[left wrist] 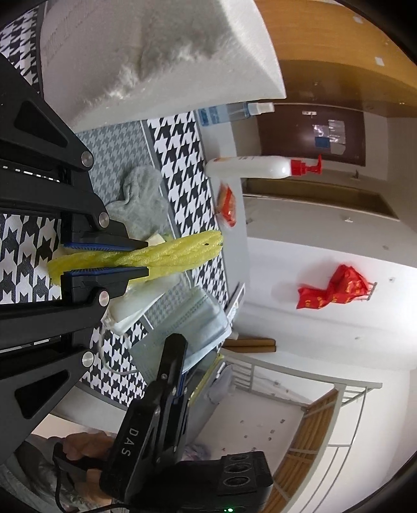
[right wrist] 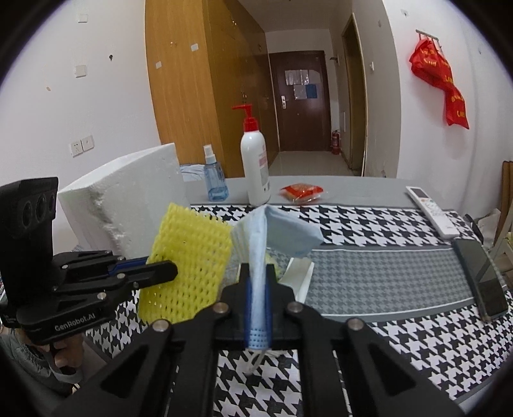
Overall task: Organize soft objects
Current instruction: 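Lift the yellow net with the left tool while the right tool carries the mask over the foam box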
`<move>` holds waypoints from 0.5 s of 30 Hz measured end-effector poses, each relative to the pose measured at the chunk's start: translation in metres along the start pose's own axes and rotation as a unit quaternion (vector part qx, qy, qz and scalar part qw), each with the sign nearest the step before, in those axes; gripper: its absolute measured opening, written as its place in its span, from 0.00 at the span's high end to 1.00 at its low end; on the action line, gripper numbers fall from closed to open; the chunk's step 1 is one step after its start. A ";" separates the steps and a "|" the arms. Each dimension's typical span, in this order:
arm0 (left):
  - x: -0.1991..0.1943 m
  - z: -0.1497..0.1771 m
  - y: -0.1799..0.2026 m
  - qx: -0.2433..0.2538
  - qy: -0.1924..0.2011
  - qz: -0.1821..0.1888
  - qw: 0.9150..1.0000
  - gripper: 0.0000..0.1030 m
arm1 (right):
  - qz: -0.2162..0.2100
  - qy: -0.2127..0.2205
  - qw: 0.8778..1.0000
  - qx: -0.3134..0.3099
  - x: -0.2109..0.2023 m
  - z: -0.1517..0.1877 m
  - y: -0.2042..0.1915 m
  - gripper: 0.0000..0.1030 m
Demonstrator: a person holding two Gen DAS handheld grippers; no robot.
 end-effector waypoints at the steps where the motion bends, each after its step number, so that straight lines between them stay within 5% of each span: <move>1: -0.001 -0.001 0.000 0.002 0.001 -0.002 1.000 0.91 | 0.000 0.001 1.000 0.000 -0.001 0.000 0.000 0.90; 15: -0.024 -0.006 0.001 0.019 0.026 -0.031 0.999 0.91 | 0.005 0.028 1.000 -0.003 -0.018 -0.010 0.000 0.90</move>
Point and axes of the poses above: each gripper's, at about its wrist camera, not at the fingertips, and x roughly the way its jaws point, y to its right, z to its underside, the point moved 10 cm from there along x, roughly the way its jaws point, and after that the axes turned 6 degrees about y, right-handed, at the moved point
